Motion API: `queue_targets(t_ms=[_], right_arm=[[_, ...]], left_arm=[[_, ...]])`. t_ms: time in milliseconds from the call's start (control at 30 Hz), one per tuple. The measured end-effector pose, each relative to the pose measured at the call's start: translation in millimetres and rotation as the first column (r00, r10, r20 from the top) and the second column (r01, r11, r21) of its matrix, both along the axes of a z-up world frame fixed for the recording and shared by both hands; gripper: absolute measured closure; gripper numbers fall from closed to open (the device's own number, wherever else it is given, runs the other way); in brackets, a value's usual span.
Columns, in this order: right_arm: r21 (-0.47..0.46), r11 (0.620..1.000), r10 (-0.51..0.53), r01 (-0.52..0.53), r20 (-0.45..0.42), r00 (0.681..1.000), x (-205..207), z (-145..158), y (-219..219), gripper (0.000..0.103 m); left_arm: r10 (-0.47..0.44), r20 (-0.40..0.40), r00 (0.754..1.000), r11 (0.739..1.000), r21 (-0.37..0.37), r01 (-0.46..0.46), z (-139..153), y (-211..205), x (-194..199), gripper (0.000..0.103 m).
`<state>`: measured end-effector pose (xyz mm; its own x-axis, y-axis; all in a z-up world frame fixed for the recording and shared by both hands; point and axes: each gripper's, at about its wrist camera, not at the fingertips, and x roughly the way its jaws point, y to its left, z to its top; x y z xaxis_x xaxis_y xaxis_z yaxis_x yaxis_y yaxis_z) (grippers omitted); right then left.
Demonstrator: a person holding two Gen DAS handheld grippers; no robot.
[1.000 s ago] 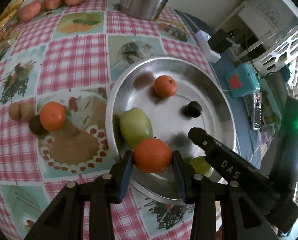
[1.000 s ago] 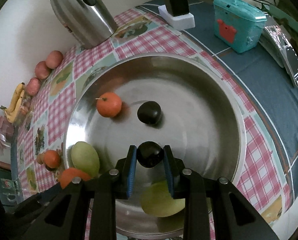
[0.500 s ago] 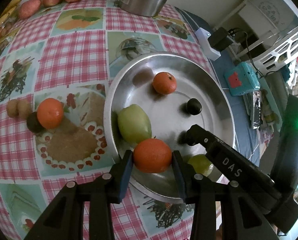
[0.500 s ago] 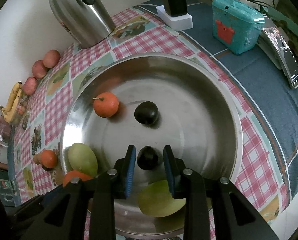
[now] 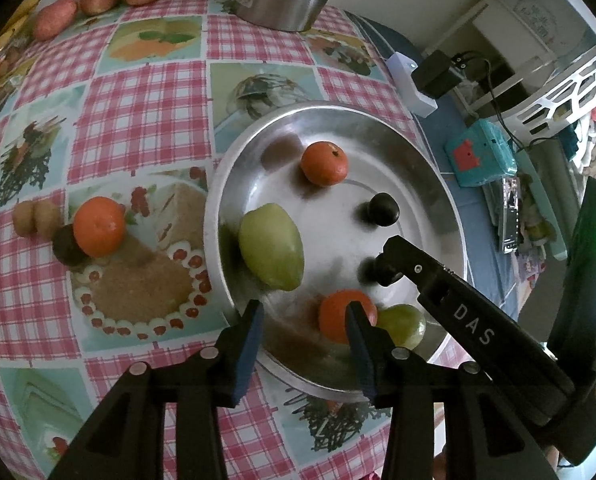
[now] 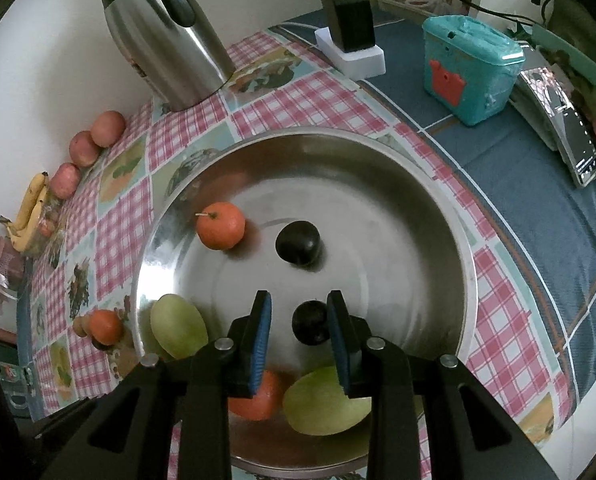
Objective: Organize fruits
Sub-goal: 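Open the right tool onto the plate while the left tool releases the tangerine there, then withdraw both open tools from the plate back over the remaining fruit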
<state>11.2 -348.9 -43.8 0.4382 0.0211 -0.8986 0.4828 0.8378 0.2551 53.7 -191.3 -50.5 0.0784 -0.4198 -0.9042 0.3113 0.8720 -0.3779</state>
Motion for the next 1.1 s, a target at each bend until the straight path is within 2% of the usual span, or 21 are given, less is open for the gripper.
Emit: queue_targets(t_ms=[333, 600, 900, 1100], right_arm=[[-0.022, 1.0, 0.019, -0.019, 0.006, 1.0, 3.0, 5.3, 4.8, 0.074], [-0.042, 0.998, 0.036, -0.036, 0.001, 0.999, 4.2, 8.3, 10.7, 0.074], [-0.071, 0.993, 0.098, -0.098, -0.007, 0.995, 11.6, 16.8, 36.3, 0.074], [-0.083, 0.984, 0.156, -0.156, -0.004, 0.988, 20.6, 26.9, 65.0, 0.074]], left_arm=[[0.031, 0.014, 0.999, 0.999, -0.027, -0.03, 10.7, 12.2, 4.2, 0.057], [0.102, 0.053, 0.993, 0.995, -0.023, -0.1, 21.3, 35.6, 16.0, 0.057], [0.208, 0.111, 0.972, 0.977, 0.025, -0.212, 25.5, 74.4, 31.9, 0.055], [0.289, 0.153, 0.945, 0.95, 0.075, -0.302, 27.7, 108.6, 41.4, 0.053]])
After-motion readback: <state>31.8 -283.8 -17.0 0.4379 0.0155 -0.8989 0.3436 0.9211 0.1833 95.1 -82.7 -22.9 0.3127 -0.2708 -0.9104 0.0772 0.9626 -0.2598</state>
